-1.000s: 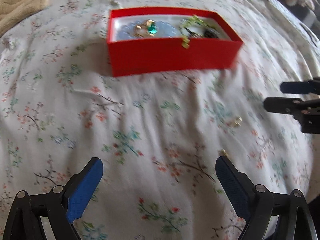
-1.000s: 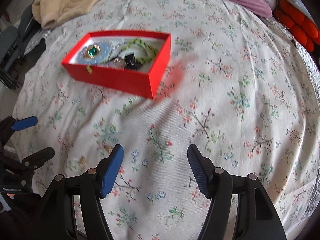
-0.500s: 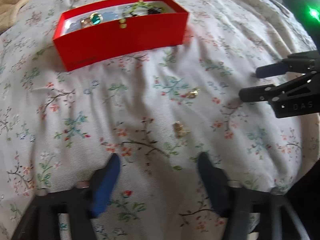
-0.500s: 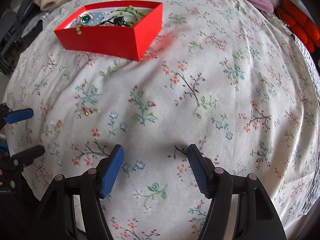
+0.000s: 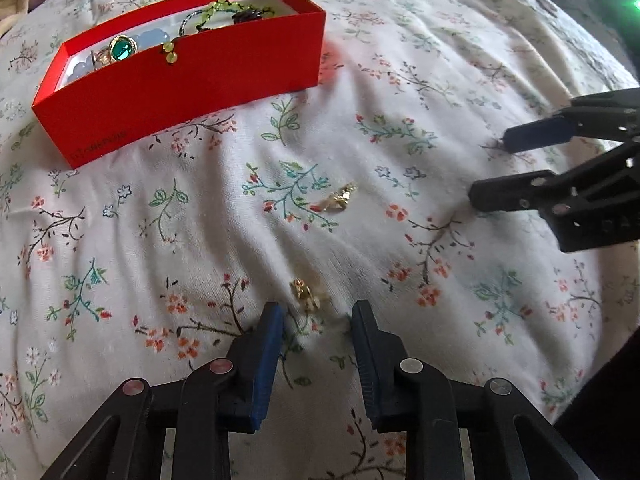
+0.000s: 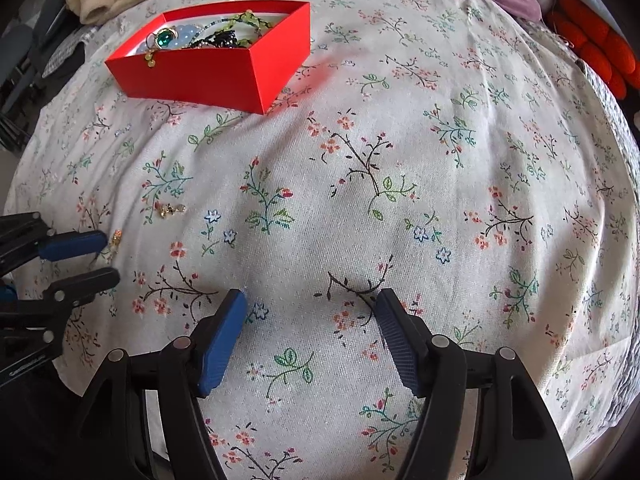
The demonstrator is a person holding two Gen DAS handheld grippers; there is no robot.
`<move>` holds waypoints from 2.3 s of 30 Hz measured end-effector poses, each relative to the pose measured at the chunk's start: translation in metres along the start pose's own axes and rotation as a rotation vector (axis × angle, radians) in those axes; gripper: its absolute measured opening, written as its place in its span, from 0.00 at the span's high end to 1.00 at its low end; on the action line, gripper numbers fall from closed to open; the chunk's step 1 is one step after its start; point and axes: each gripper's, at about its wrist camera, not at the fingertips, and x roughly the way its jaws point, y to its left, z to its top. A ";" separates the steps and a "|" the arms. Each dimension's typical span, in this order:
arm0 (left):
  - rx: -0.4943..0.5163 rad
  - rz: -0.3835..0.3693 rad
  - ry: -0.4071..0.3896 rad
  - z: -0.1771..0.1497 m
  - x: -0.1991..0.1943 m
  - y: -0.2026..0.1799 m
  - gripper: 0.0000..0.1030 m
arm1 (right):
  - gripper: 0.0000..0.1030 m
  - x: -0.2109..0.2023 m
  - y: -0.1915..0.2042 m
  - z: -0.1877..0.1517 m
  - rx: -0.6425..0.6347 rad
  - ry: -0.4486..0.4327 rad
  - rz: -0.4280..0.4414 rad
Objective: Organize jewelry
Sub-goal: 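Grasp a gold earring with the left tool while the right tool grasps another earring, then carry both earrings with both tools into the red box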
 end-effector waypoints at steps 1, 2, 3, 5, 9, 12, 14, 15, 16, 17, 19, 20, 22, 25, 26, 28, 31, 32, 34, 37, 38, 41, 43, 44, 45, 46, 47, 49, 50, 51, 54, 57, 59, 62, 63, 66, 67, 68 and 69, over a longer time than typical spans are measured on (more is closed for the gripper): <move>0.003 0.005 -0.001 0.000 0.001 -0.001 0.73 | 0.31 0.000 0.001 0.001 0.000 0.000 0.000; 0.011 0.014 -0.002 0.001 0.002 -0.002 0.73 | 0.31 0.000 0.001 0.001 0.000 0.001 0.000; 0.018 0.020 -0.003 0.000 0.003 -0.004 0.75 | 0.31 0.001 0.001 0.001 0.000 0.001 0.000; 0.032 0.035 -0.007 0.001 0.004 -0.006 0.78 | 0.31 0.001 0.001 0.001 0.000 0.001 0.000; 0.037 0.063 -0.012 0.003 0.007 -0.007 0.92 | 0.31 0.001 0.000 0.001 0.003 0.003 -0.001; 0.027 0.072 -0.011 0.003 0.004 -0.002 0.98 | 0.30 0.001 -0.001 0.001 0.007 0.003 -0.003; 0.022 0.069 -0.010 0.004 0.002 0.000 0.98 | 0.30 0.001 -0.001 0.004 0.013 0.002 -0.004; 0.022 0.071 -0.012 0.003 0.000 0.001 0.98 | 0.30 0.001 -0.001 0.003 0.016 0.002 -0.004; 0.020 0.072 -0.014 0.003 -0.001 0.002 0.98 | 0.30 0.001 0.000 0.005 0.016 0.001 -0.004; 0.018 0.075 -0.015 0.003 -0.002 0.004 0.98 | 0.30 0.001 0.000 0.006 0.017 0.000 -0.003; 0.010 0.080 -0.015 0.002 -0.004 0.007 0.98 | 0.30 0.001 0.002 0.009 0.019 -0.001 -0.001; 0.007 0.084 -0.017 0.002 -0.005 0.008 0.98 | 0.30 0.001 0.004 0.009 0.018 -0.002 0.001; 0.000 0.102 -0.022 0.000 -0.008 0.012 0.98 | 0.30 0.002 0.008 0.011 0.012 -0.004 0.005; -0.021 0.121 -0.021 -0.003 -0.011 0.021 0.98 | 0.30 0.004 0.022 0.017 -0.019 -0.006 0.020; -0.031 0.129 -0.020 -0.004 -0.012 0.025 0.98 | 0.30 0.004 0.025 0.018 -0.026 -0.006 0.025; -0.049 0.141 -0.020 -0.006 -0.014 0.032 0.98 | 0.30 0.006 0.034 0.019 -0.045 -0.003 0.036; -0.070 0.155 -0.018 -0.009 -0.017 0.041 0.98 | 0.30 0.010 0.051 0.024 -0.073 -0.012 0.038; -0.074 0.157 -0.018 -0.010 -0.018 0.043 0.98 | 0.30 0.010 0.057 0.025 -0.086 -0.016 0.038; -0.087 0.158 -0.018 -0.012 -0.019 0.049 0.98 | 0.30 0.013 0.062 0.029 -0.098 -0.023 0.046; -0.096 0.160 -0.019 -0.014 -0.021 0.054 0.98 | 0.31 0.018 0.073 0.037 -0.112 -0.027 0.078; -0.098 0.159 -0.020 -0.014 -0.022 0.055 0.98 | 0.31 0.020 0.078 0.039 -0.120 -0.026 0.085; -0.103 0.160 -0.021 -0.015 -0.023 0.058 0.98 | 0.33 0.025 0.089 0.042 -0.145 -0.036 0.079; -0.105 0.159 -0.021 -0.015 -0.024 0.059 0.98 | 0.38 0.027 0.094 0.045 -0.152 -0.043 0.086; -0.105 0.160 -0.021 -0.016 -0.024 0.060 0.98 | 0.43 0.027 0.097 0.046 -0.151 -0.046 0.090; -0.105 0.160 -0.020 -0.016 -0.024 0.060 0.98 | 0.46 0.028 0.099 0.049 -0.147 -0.047 0.098; -0.105 0.161 -0.019 -0.016 -0.024 0.060 0.98 | 0.48 0.029 0.100 0.051 -0.143 -0.048 0.103; -0.104 0.161 -0.019 -0.016 -0.024 0.060 0.98 | 0.51 0.032 0.103 0.056 -0.139 -0.049 0.106; -0.105 0.163 -0.018 -0.016 -0.024 0.060 0.98 | 0.56 0.033 0.103 0.060 -0.129 -0.049 0.108; -0.106 0.163 -0.017 -0.016 -0.023 0.060 0.98 | 0.61 0.033 0.100 0.061 -0.124 -0.049 0.108; -0.106 0.164 -0.017 -0.016 -0.023 0.060 0.98 | 0.65 0.034 0.101 0.064 -0.120 -0.047 0.109; -0.115 0.163 -0.014 -0.016 -0.023 0.062 0.98 | 0.75 0.035 0.103 0.067 -0.109 -0.043 0.112; -0.134 0.155 -0.010 -0.014 -0.022 0.065 0.98 | 0.84 0.036 0.105 0.069 -0.106 -0.038 0.113; -0.150 0.149 -0.008 -0.013 -0.021 0.068 0.98 | 0.85 0.034 0.102 0.066 -0.109 -0.035 0.107; -0.177 0.137 -0.004 -0.010 -0.021 0.072 0.98 | 0.86 0.034 0.105 0.068 -0.105 -0.029 0.103; -0.185 0.134 -0.004 -0.010 -0.021 0.072 0.98 | 0.87 0.034 0.105 0.069 -0.098 -0.026 0.106; -0.203 0.129 -0.004 -0.007 -0.022 0.075 0.98 | 0.92 0.031 0.098 0.069 -0.080 -0.021 0.122; -0.207 0.129 -0.006 -0.006 -0.023 0.075 0.98 | 0.92 0.030 0.097 0.070 -0.073 -0.020 0.128; -0.208 0.129 -0.007 -0.005 -0.023 0.075 0.98 | 0.92 0.029 0.096 0.069 -0.070 -0.020 0.130; -0.210 0.128 -0.010 -0.004 -0.024 0.075 0.98 | 0.92 0.028 0.096 0.070 -0.068 -0.019 0.130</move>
